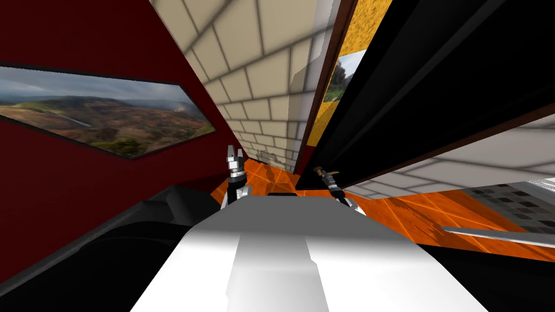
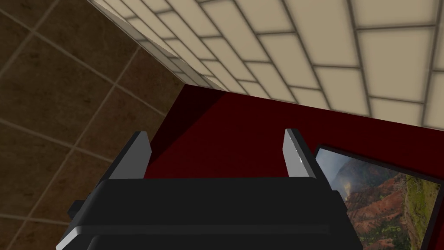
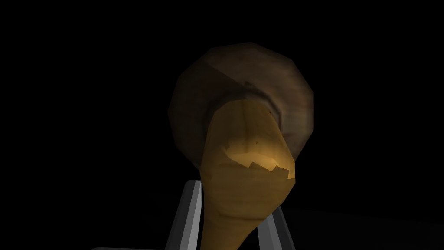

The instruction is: Pull the door open

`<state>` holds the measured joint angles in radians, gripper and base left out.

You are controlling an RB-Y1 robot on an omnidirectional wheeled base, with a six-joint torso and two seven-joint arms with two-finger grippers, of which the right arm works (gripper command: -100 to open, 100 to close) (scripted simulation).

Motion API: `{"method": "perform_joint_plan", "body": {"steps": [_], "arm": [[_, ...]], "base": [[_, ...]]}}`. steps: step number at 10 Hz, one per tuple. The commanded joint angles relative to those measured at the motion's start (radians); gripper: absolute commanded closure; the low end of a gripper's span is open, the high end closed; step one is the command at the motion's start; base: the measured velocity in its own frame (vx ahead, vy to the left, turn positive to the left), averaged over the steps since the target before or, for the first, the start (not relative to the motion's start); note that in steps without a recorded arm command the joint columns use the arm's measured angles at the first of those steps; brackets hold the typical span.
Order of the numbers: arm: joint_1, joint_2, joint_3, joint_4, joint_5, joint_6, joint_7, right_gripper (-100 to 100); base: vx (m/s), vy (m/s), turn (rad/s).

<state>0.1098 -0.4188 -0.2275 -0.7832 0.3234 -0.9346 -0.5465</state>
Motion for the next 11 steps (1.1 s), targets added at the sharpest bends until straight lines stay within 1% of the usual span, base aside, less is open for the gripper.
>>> {"method": "perform_joint_plan", "body": {"steps": [1, 3, 6, 7, 10, 11], "arm": [[0.013, -0.008, -0.007, 0.008, 0.007, -0.029, -0.009, 100], [0.022, -0.014, -0.011, 0.013, 0.012, -0.048, -0.015, 100], [0.054, -0.033, -0.026, 0.031, 0.028, -0.116, -0.035, 100], [0.059, -0.037, -0.029, 0.034, 0.031, -0.127, -0.039, 100], [0.088, -0.054, -0.043, 0.051, 0.046, -0.189, -0.057, 100], [0.084, -0.050, -0.040, 0.046, 0.042, -0.172, -0.053, 100]], "base": [[-0.110, -0.030, 0.144], [-0.159, -0.061, 0.125], [-0.186, -0.081, 0.171], [-0.177, -0.080, 0.121], [-0.171, -0.046, 0.140], [-0.084, -0.028, 0.028]]}}
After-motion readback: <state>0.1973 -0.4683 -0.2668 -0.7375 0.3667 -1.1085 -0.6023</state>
